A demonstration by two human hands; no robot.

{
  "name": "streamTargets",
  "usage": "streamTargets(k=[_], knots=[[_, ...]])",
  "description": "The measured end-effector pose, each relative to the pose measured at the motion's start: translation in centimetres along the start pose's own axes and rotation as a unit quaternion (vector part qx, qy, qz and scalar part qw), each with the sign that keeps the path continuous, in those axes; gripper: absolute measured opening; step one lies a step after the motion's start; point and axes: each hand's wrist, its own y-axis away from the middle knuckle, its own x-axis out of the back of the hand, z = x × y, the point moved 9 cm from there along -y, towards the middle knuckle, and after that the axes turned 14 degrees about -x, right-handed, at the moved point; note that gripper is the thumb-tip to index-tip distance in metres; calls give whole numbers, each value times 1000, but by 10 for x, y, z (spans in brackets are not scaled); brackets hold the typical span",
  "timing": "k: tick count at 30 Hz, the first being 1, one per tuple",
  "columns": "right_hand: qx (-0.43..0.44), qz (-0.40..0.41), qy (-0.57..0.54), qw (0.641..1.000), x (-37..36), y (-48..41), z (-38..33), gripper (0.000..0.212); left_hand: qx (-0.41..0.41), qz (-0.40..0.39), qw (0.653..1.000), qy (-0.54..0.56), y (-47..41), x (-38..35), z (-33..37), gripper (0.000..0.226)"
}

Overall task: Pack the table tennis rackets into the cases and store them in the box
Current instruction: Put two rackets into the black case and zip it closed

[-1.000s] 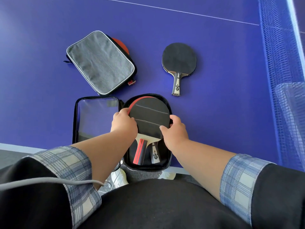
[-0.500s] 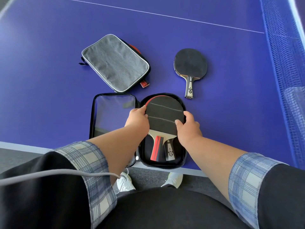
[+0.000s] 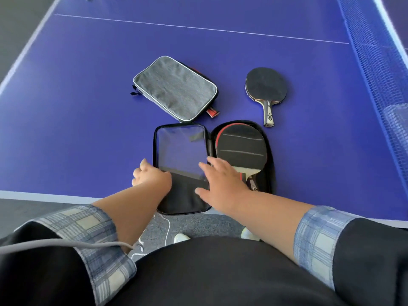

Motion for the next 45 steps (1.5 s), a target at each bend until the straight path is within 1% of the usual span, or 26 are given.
streamTargets(k=[1, 3, 5, 7, 9, 10, 11, 14, 15, 17, 19, 21, 24, 27, 29, 30, 32, 34, 37, 39, 43, 45], knots=[[15, -32, 9, 999, -10, 2, -13, 84, 18, -9, 999, 33, 0, -3, -11, 73], [21, -92, 12, 995, -28, 6, -28, 91, 27, -33, 992, 117, 3, -10, -21, 68], [8, -142, -3, 990, -40, 16, -36, 97, 4, -71, 989, 129, 12, -11, -20, 49], [9, -159, -33, 987, -42, 24, -45, 100, -34, -97, 987, 120, 21, -6, -11, 36], [12, -134, -71, 988, -33, 30, -53, 100, -66, -105, 979, 162, 33, -2, 4, 34], [8, -115, -98, 988, -25, 31, -54, 96, -84, -109, 972, 193, 39, 0, 14, 35], [-2, -100, -135, 986, -17, 33, -53, 86, -105, -115, 964, 215, 46, 0, 26, 36], [-16, -73, -270, 960, 12, 46, -45, 45, -179, -147, 937, 260, 70, 0, 69, 39], [-25, -67, -306, 949, 20, 50, -37, 41, -203, -157, 926, 275, 76, -3, 82, 39], [-61, -43, -332, 940, 39, 61, -12, 41, -259, -176, 907, 281, 87, -10, 107, 34], [-123, 18, -316, 941, 56, 72, 25, 32, -306, -200, 896, 251, 95, -24, 127, 31], [-193, 76, -298, 932, 65, 80, 67, 21, -336, -223, 889, 219, 103, -41, 146, 31], [-258, 117, -300, 911, 67, 81, 122, 15, -368, -240, 886, 149, 111, -64, 173, 31], [-302, 128, -280, 902, 57, 69, 166, 20, -419, -254, 870, 48, 112, -91, 202, 35], [-328, 108, -274, 898, 43, 56, 191, 26, -451, -256, 854, -37, 109, -108, 220, 37], [-340, 92, -293, 889, 34, 50, 201, 30, -473, -255, 839, -84, 107, -116, 229, 39], [-362, 64, -333, 868, 20, 41, 218, 35, -526, -240, 793, -191, 104, -135, 244, 42], [-372, 36, -346, 861, 7, 34, 230, 42, -551, -222, 751, -288, 96, -150, 250, 46], [-355, 13, -347, 868, 1, 26, 242, 42, -553, -208, 722, -359, 89, -162, 248, 48], [-336, 8, -348, 875, 9, 20, 253, 40, -558, -174, 721, -371, 90, -164, 251, 50], [-305, -7, -339, 890, 40, 3, 282, 41, -552, -110, 740, -369, 92, -165, 263, 50], [-288, -9, -315, 904, 56, -7, 299, 36, -555, -92, 743, -363, 94, -170, 274, 48]])
